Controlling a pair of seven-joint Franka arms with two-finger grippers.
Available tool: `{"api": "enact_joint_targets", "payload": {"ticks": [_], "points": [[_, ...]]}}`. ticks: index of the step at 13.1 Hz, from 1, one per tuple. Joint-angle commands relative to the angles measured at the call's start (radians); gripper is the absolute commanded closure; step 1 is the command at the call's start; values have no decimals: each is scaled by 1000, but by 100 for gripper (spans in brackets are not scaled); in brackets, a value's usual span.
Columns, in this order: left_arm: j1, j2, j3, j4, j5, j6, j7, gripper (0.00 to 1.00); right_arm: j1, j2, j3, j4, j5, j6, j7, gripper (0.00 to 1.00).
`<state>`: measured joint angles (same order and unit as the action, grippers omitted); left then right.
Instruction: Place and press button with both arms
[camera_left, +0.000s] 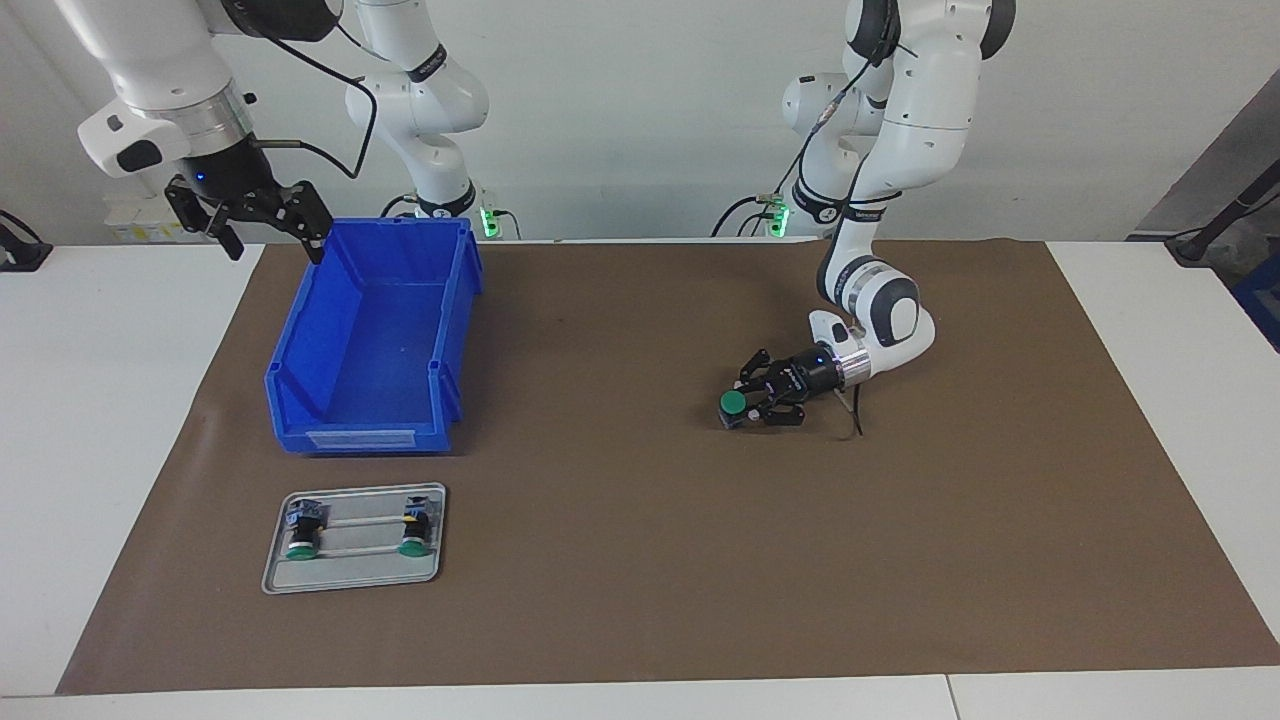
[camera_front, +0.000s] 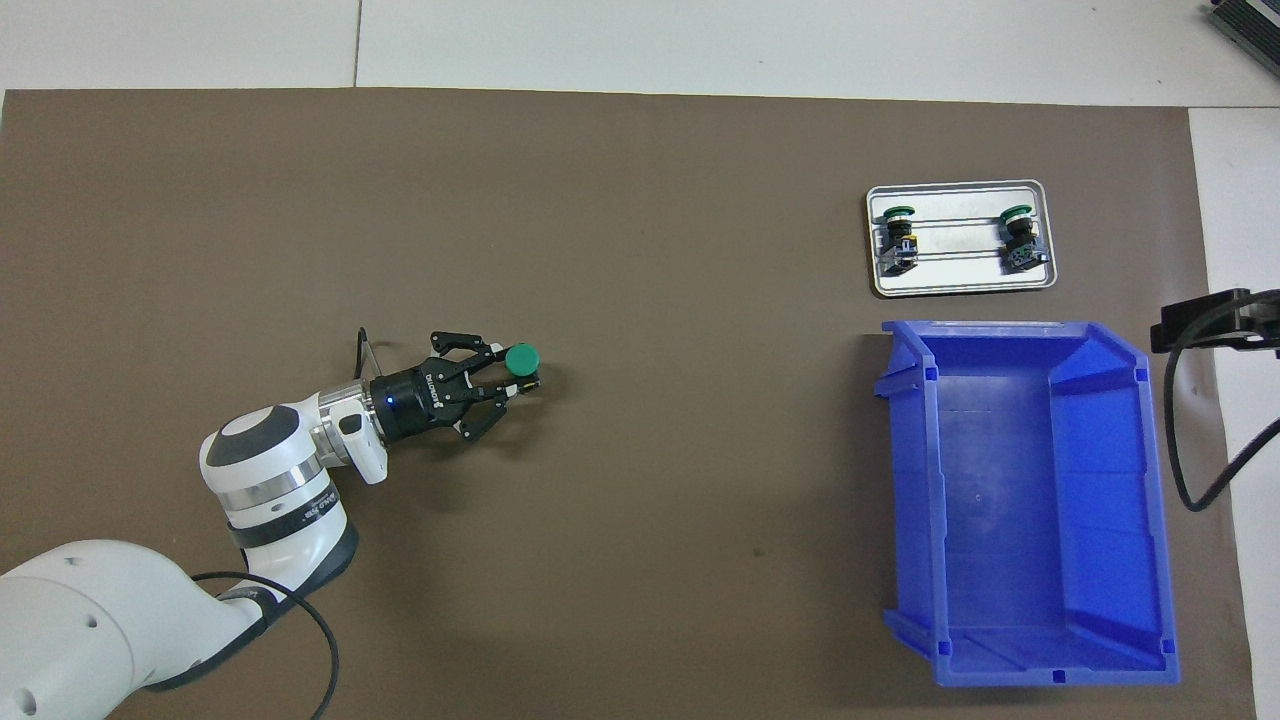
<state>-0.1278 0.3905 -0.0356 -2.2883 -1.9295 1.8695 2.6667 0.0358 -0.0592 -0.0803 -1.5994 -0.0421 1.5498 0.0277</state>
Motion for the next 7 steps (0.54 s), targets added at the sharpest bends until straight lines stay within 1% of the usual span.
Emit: {"api": "enact_joint_targets", "payload": {"ticks": [1,2,4,6,7], "points": [[-12,-5,11,-23,0,-9,42,74,-7,-19,8,-20,-2,1,15,0],[-12,-7,11,-31,0,-9,44,71,-7,-19,7,-19,-2,1,15,0],[-12,-7,11,-33,1,-10,44,51,-7,-19,8,-19,-2,1,15,0],[-10,-7,11,-33,1,-7,44,42,-7,-19,8,-20,-2,1,15,0],[-10,-7,11,-33,1,-6,44,29,-7,-19,8,-20,-2,1,15,0]]}}
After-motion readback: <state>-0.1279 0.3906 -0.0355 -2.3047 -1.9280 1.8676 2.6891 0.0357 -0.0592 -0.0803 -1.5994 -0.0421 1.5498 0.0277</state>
